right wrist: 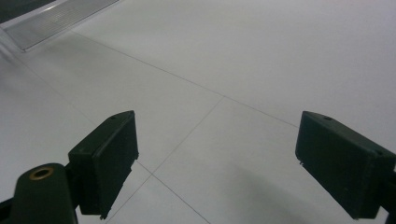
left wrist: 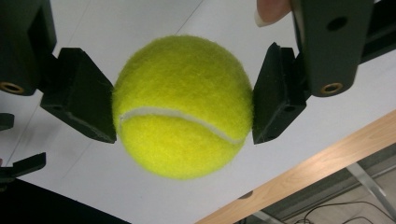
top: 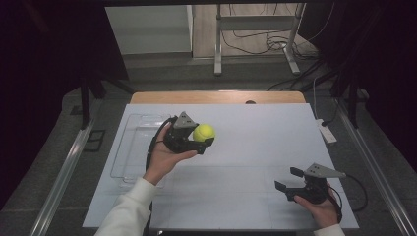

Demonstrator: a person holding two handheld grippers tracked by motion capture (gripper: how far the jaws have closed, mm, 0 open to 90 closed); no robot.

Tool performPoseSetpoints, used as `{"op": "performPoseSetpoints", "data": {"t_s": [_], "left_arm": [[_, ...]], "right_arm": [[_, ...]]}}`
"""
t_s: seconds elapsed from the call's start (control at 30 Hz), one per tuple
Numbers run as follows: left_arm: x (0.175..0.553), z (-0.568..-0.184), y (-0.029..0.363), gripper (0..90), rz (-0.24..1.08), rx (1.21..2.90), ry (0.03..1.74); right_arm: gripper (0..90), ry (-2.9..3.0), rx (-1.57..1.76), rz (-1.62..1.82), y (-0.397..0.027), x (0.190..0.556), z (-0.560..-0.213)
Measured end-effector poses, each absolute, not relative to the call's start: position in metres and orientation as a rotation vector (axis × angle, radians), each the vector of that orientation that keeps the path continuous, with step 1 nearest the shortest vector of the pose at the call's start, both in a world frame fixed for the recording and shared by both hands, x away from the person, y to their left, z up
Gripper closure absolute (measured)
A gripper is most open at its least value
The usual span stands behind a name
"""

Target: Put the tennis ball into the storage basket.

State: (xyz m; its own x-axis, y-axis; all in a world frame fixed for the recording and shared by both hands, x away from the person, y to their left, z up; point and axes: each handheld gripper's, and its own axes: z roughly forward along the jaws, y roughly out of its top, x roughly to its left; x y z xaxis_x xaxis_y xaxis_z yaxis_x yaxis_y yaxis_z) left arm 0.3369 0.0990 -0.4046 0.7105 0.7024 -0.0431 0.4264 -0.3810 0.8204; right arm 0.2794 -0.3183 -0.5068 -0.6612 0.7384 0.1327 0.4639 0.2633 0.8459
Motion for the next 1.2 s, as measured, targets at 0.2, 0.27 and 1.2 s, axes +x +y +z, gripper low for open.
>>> {"op": "performPoseSetpoints", "data": {"t_s": [0.2, 0.27, 1.2], "left_arm": [[0.34, -0.406, 0.105, 26.3, 0.403, 2.026, 0.883], [0.34, -0.406, 0.106, 26.3, 0.405, 2.023, 0.889], [0.339, -0.405, 0.133, 26.3, 0.472, 1.99, 0.956]], "right_arm": [[13.2, 2.249, 1.107, 1.35, -0.318, 0.28, -0.507], [13.2, 2.249, 1.108, 1.35, -0.318, 0.279, -0.507], [13.1, 2.254, 1.101, 1.346, -0.317, 0.279, -0.507]]}}
